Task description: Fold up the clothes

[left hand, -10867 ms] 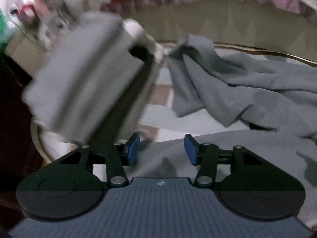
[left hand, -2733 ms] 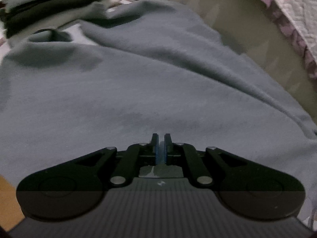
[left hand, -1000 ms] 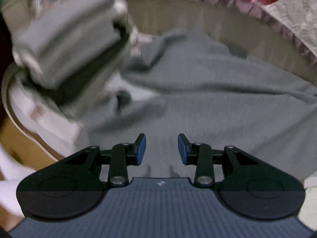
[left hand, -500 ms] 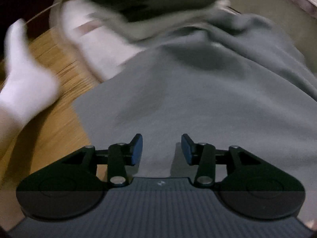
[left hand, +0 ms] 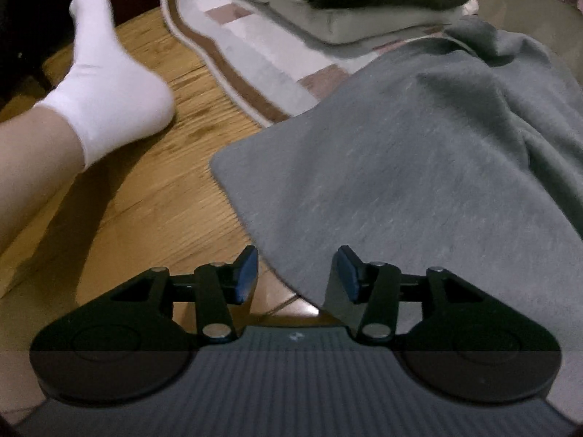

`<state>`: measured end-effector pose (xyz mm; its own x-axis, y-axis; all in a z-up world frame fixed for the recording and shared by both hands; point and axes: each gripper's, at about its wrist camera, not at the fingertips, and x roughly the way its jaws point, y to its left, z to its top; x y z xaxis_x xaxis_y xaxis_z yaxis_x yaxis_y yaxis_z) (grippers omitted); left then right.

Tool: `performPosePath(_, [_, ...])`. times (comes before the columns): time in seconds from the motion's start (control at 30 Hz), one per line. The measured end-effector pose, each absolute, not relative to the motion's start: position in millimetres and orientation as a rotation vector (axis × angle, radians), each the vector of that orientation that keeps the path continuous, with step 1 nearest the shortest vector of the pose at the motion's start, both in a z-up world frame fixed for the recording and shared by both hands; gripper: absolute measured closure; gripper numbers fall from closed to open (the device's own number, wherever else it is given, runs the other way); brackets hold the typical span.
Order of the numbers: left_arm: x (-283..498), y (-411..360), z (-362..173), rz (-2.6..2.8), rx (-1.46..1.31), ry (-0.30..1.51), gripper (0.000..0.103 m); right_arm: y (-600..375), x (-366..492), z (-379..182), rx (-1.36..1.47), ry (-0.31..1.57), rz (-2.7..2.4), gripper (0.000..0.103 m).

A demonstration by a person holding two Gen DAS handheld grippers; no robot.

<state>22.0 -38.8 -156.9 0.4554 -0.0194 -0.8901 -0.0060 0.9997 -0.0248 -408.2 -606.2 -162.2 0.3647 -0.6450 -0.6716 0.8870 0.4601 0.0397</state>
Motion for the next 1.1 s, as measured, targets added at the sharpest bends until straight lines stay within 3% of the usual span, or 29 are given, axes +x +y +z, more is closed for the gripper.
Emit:
performPosePath(0.1, [19.7, -28.7, -155.4, 0.001, -0.061, 1.079, 0.052, -609.8, -416.5, -178.6, 0.477, 0.706, -1.025, 0.086])
performPosePath(0.17, [20.9, -24.7, -157.0, -0.017, -0.096, 1.077, 0.048, -614.9, -422.4, -182.5, 0.525, 0.713, -1.014, 0.066])
performPosePath(0.2, [21.5, -22.7, -157.8, -0.027, -0.113, 1.075, 0.048, -616.1, -425.4, -182.2, 0.557, 0.686, -1.011, 0.047])
performPosePath(0.23, [23.1, -21.7, -159.5, -0.031, -0.129, 1.070, 0.048, -620.3, -427.2, -184.2, 0.602, 0.662, -1.012, 0.034])
performPosePath(0.4, [39.1, -26.4, -169.5, -0.073, -0.155, 1.049, 0.042, -635.0, -429.0, -202.1, 0.741, 0.612, -0.991, 0.034])
performPosePath(0.43, [42.9, -29.6, -170.2, -0.079, -0.142, 1.043, 0.043, -636.7, -426.0, -204.9, 0.735, 0.612, -0.983, 0.037])
performPosePath(0.47, [46.7, -32.8, -170.9, -0.084, -0.129, 1.038, 0.069, -637.8, -421.4, -205.3, 0.703, 0.610, -0.974, 0.047])
performPosePath(0.5, [50.5, -36.1, -171.6, -0.090, -0.116, 1.032, 0.098, -637.4, -417.5, -201.9, 0.657, 0.599, -0.956, 0.088])
performPosePath(0.53, [54.3, -39.3, -172.1, -0.096, -0.103, 1.026, 0.101, -636.8, -413.7, -195.6, 0.617, 0.603, -0.950, 0.095])
performPosePath(0.73, [52.0, -23.0, -67.9, -0.151, -0.181, 0.843, 0.101, -622.3, -407.2, -83.9, 0.369, 0.495, -0.836, 0.103])
performPosePath(0.83, [29.8, -1.0, -46.1, -0.109, -0.194, 0.818, 0.101, -616.8, -420.8, -41.3, 0.292, 0.571, -0.889, 0.103])
performPosePath(0.93, [12.4, 15.0, -65.4, -0.045, -0.196, 0.882, 0.101, -611.8, -448.1, -48.8, 0.353, 0.655, -0.926, 0.103])
performPosePath(1.1, [10.9, -4.0, -123.8, 0.002, 0.011, 0.981, 0.101, -601.2, -461.6, -116.1, 0.314, 0.840, -1.009, 0.103])
